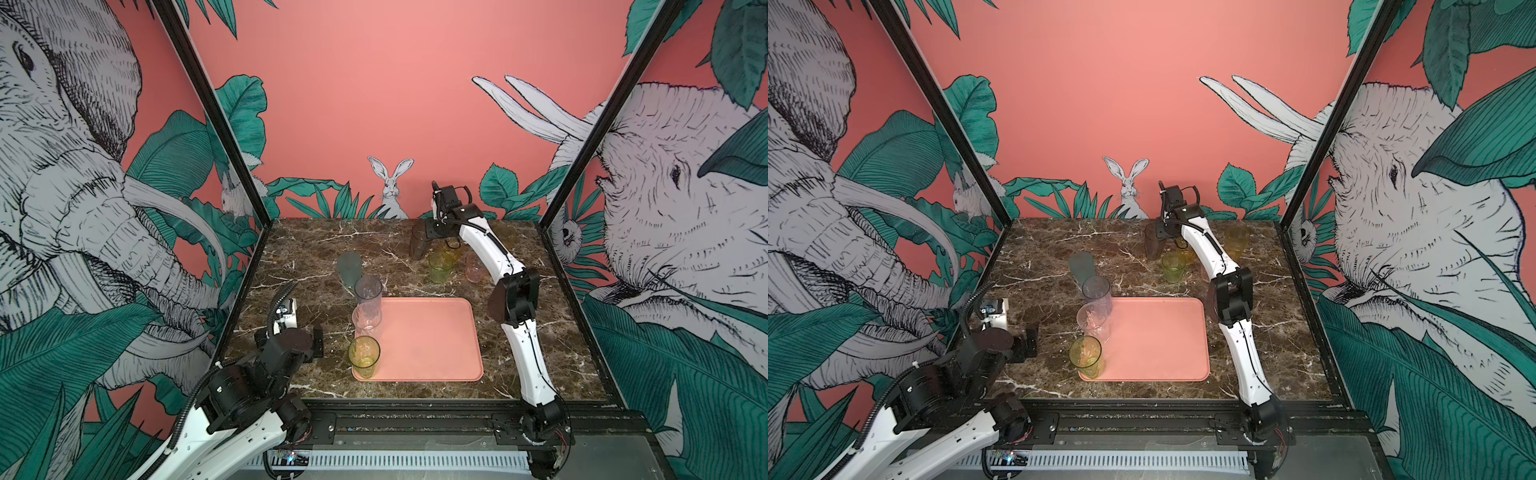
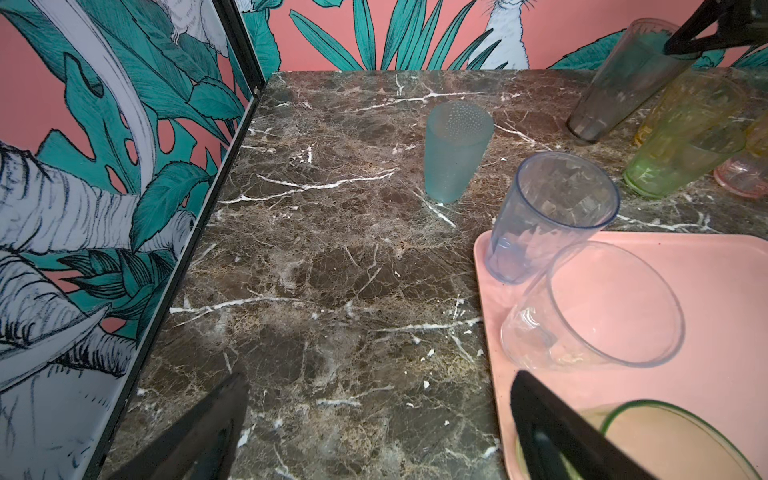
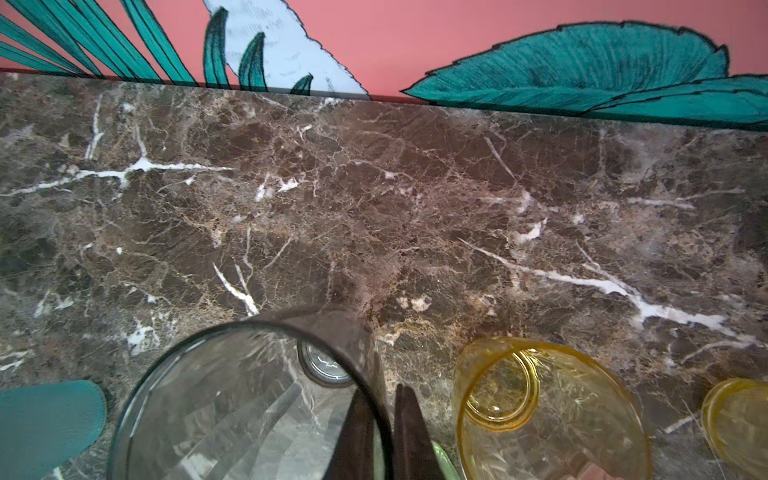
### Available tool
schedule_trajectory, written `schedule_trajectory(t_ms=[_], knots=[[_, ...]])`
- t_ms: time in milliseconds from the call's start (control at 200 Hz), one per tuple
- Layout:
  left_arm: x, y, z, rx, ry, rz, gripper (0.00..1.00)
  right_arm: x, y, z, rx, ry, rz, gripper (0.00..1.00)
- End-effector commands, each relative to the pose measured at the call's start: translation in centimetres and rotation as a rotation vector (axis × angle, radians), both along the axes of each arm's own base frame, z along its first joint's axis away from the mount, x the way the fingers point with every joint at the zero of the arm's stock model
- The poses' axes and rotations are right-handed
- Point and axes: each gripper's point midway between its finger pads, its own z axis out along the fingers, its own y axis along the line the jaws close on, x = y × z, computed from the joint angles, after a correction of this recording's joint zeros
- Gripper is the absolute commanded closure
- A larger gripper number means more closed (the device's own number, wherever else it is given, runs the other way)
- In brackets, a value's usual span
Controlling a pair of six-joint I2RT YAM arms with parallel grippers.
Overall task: Place the glasses into the tray
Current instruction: 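Lift the smoky grey glass off the table with the right gripper, then carry the smoky grey glass toward the pink tray with the right gripper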
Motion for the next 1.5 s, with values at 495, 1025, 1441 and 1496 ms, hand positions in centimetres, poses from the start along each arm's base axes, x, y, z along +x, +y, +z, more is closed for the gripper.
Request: schedule_trajectory(t_ms=[495,1025,1441,1496], knots=[[0.2,0.0,-0.1,0.014,0.003,0.005,0.01,-8.1,-0.6,13.3,0.013,-0.159,0.093,1.0],[0.1,0.1,-0.1,-0.002,-0.012,0.005,0.01,-16.3,0.5,13.6,0.008,-0.161,0.155,1.0],[0.2,-0.2,-0.3,0.007,0.002,-0.002,0.01,-21.5,-0.9,10.8,-0.007,-0.162,0.162,1.0],[0.2,-0.2,-0.3,0.007,0.002,-0.002,0.01,-21.9,-1.0,10.2,-0.012,-0.154,0.163,1.0]])
